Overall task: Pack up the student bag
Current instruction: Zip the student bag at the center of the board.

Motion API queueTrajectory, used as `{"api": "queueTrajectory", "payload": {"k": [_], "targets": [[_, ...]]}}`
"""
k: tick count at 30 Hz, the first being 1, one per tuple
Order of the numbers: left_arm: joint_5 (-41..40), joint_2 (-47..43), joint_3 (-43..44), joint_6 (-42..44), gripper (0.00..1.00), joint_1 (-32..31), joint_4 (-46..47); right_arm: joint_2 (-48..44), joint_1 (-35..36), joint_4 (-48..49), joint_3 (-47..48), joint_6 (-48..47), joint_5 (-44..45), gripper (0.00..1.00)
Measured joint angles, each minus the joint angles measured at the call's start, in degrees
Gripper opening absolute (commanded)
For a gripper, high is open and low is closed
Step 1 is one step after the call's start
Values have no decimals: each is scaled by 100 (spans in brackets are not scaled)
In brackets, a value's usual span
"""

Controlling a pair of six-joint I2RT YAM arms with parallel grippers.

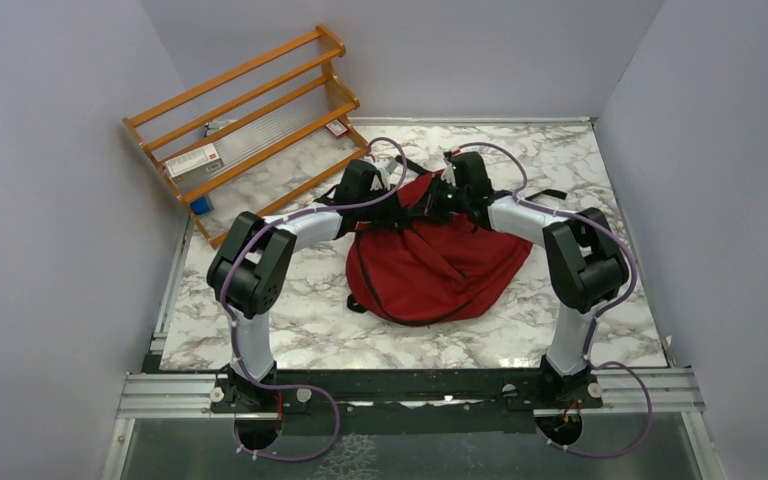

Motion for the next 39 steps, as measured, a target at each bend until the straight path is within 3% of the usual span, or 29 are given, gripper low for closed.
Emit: {"api": "queueTrajectory", "payload": {"k": [8, 12, 17, 25, 34, 39], "targets": [[-17, -411, -68, -74, 49, -15, -201, -15, -13, 216, -105, -4, 11, 1], [-37, -1064, -452, -267, 58, 55, -140, -179, -11, 557, -382, -48, -17, 1], [-61, -1641, -688, -566, 61, 369, 52, -450, -11, 903, -643, -131, -216, 1], [55, -1565, -629, -407, 62, 872, -22, -992, -13, 1331, -686, -337, -673, 1], [885, -1305, -85, 866, 65, 1003, -181, -1615, -48, 1058, -741, -601, -723, 1], [1191, -1375, -236, 1810, 73, 999, 140, -1880, -146, 905, -901, -553, -737, 1]]}}
